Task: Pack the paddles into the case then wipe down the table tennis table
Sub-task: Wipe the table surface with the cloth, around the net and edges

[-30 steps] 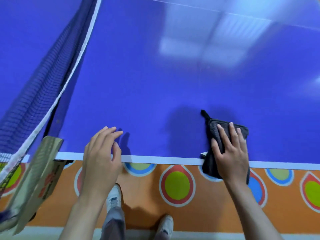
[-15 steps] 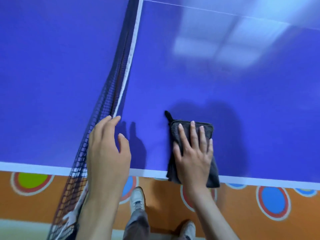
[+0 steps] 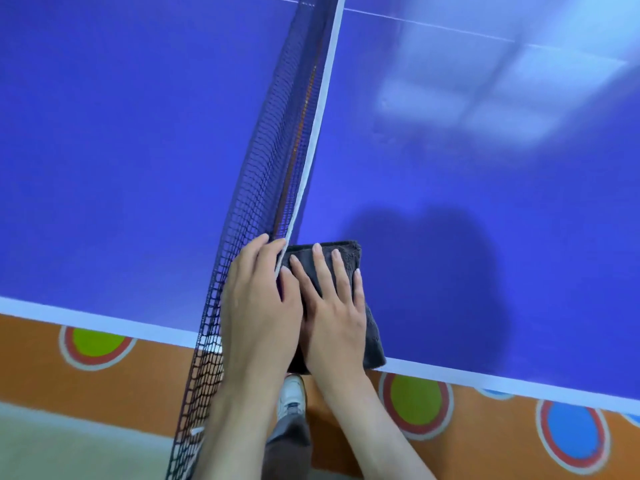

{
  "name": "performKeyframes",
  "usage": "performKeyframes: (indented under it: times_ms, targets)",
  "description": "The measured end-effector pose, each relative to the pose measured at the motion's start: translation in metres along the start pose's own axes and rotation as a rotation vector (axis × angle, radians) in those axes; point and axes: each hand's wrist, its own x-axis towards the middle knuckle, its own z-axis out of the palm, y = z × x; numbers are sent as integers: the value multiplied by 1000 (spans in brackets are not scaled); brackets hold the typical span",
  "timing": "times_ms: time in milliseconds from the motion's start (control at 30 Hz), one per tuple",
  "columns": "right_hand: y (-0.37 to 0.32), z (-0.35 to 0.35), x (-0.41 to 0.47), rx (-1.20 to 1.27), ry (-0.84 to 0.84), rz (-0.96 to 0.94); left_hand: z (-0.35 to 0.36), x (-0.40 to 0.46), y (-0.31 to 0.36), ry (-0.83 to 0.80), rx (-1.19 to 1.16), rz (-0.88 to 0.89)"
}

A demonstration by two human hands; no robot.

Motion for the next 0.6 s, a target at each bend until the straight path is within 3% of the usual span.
performKeyframes:
  times_ms: [267,600]
  targets:
    - [79,-27,-2,5,33,129,36,-10,17,-8,109,176]
    - [236,-74,-36,5,60,259,150,-56,99,-111,174,289]
